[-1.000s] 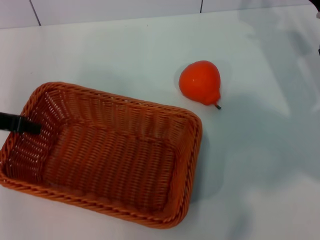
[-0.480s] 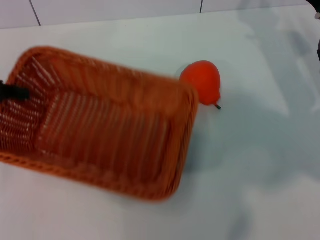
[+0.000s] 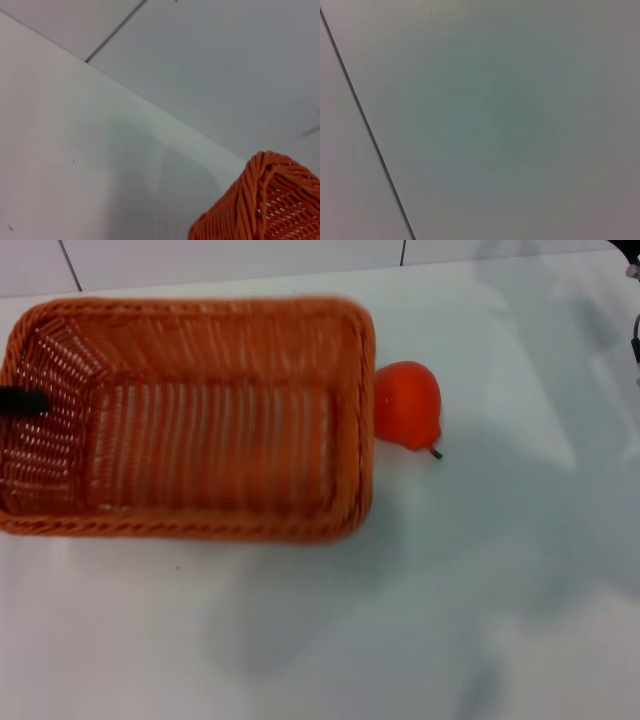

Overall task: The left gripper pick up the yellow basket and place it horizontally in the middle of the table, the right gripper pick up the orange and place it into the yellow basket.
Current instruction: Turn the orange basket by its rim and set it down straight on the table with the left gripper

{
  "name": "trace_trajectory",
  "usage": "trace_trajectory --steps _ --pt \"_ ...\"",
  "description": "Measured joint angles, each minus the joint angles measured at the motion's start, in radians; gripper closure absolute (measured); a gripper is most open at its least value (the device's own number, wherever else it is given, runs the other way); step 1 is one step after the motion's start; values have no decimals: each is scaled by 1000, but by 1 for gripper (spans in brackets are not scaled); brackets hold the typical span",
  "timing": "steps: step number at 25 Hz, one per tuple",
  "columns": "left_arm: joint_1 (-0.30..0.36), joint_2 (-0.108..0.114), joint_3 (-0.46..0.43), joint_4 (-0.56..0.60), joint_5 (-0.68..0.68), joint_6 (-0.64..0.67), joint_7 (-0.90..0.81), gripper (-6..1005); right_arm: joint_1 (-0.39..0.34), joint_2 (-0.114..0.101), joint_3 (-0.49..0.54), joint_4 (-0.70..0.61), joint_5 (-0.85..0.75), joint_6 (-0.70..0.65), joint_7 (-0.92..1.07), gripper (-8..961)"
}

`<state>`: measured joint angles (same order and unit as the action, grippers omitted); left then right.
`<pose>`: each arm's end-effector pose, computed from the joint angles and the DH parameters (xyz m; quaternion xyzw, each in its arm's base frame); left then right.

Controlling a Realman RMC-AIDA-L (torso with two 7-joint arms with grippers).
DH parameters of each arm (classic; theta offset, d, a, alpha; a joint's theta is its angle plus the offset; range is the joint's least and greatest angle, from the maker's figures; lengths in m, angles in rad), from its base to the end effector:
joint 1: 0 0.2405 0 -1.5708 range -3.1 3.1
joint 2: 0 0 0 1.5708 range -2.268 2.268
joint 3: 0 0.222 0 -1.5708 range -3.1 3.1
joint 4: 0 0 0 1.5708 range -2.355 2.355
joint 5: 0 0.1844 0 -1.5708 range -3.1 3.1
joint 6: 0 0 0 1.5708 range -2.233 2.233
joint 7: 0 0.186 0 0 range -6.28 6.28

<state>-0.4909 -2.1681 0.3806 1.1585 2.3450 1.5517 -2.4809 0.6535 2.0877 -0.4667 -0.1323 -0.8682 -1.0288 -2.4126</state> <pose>-0.2553 0.3270 0.0576 -0.6970 -0.6380 -0.2387 0.2240 0.2589 0.4138 0.0606 -0.3630 -0.6042 -0.5597 0.4359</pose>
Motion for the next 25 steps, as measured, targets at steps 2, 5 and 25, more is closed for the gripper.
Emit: trace_trajectory --steps 2,5,25 --pt "12 -1 10 -54 -43 -62 8 831 0 0 0 0 0 0 0 490" --pt "20 0 34 -122 -86 -133 26 828 0 0 0 -2 0 0 0 490" --pt "54 4 102 -181 -113 -196 49 811 8 0 0 -6 0 -1 1 489"
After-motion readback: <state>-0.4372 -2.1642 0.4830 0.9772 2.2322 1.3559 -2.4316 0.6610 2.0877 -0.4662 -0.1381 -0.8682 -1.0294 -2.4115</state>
